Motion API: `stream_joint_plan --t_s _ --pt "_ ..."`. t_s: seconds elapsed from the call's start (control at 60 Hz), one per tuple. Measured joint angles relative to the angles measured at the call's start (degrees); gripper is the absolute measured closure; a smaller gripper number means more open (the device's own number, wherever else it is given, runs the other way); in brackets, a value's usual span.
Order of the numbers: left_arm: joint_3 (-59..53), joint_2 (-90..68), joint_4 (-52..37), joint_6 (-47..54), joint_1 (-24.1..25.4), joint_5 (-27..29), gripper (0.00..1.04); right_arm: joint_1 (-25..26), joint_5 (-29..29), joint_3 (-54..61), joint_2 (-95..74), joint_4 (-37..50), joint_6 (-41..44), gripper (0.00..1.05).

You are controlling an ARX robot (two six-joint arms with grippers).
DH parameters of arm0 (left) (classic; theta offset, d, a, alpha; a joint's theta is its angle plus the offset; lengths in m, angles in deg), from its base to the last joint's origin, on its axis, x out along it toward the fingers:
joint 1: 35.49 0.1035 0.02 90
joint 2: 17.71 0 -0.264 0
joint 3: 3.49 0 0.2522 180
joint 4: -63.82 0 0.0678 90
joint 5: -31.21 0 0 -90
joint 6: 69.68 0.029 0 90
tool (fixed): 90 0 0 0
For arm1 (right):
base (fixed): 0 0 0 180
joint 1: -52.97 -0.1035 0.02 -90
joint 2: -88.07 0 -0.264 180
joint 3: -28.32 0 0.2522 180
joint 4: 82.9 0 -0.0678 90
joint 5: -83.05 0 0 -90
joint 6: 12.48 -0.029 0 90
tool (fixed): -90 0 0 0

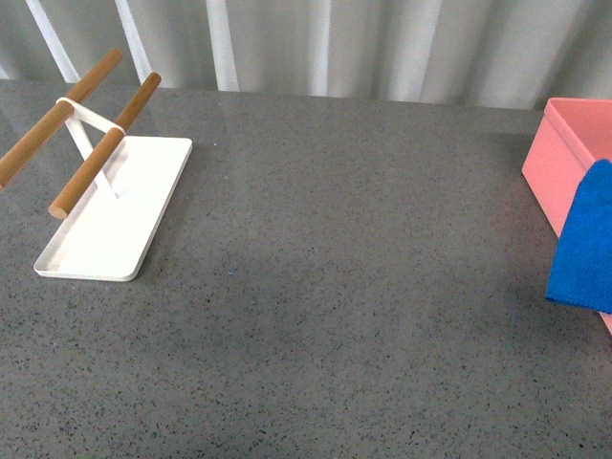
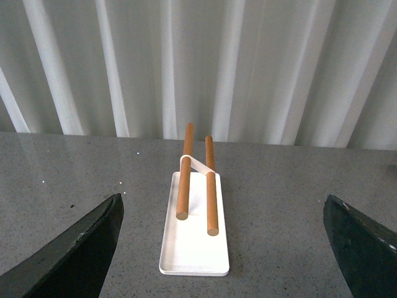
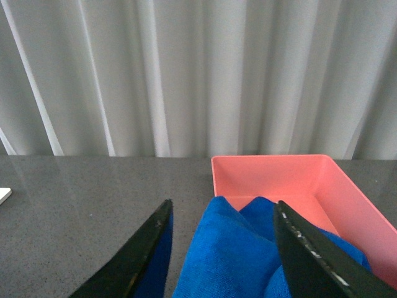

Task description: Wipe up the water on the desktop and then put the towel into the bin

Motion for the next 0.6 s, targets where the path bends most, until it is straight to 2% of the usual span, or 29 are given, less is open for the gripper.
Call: stream_joint_plan --t_s 0.183,0.6 --pt "0.00 0.00 0.00 0.00 0.00 0.00 0.07 0.00 0.02 0.00 0.00 -0.02 -0.04 0.06" --pt "0.00 0.00 0.02 0.00 0.00 0.00 0.07 0.00 0.00 0.00 0.00 -0.02 -0.02 0.07"
